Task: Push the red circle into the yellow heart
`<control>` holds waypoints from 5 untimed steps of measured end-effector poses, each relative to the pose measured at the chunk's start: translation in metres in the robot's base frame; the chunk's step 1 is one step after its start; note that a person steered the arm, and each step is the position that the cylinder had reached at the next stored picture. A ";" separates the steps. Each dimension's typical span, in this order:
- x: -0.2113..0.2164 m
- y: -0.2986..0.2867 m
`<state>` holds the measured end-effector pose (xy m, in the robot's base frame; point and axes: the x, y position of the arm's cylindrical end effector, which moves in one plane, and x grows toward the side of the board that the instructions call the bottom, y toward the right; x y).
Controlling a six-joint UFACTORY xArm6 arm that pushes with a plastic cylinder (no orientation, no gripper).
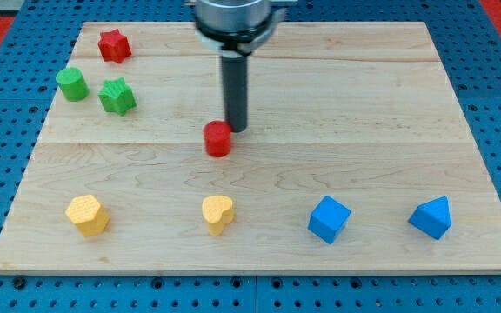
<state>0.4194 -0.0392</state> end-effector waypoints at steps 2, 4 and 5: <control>0.042 -0.086; 0.069 -0.110; 0.088 -0.059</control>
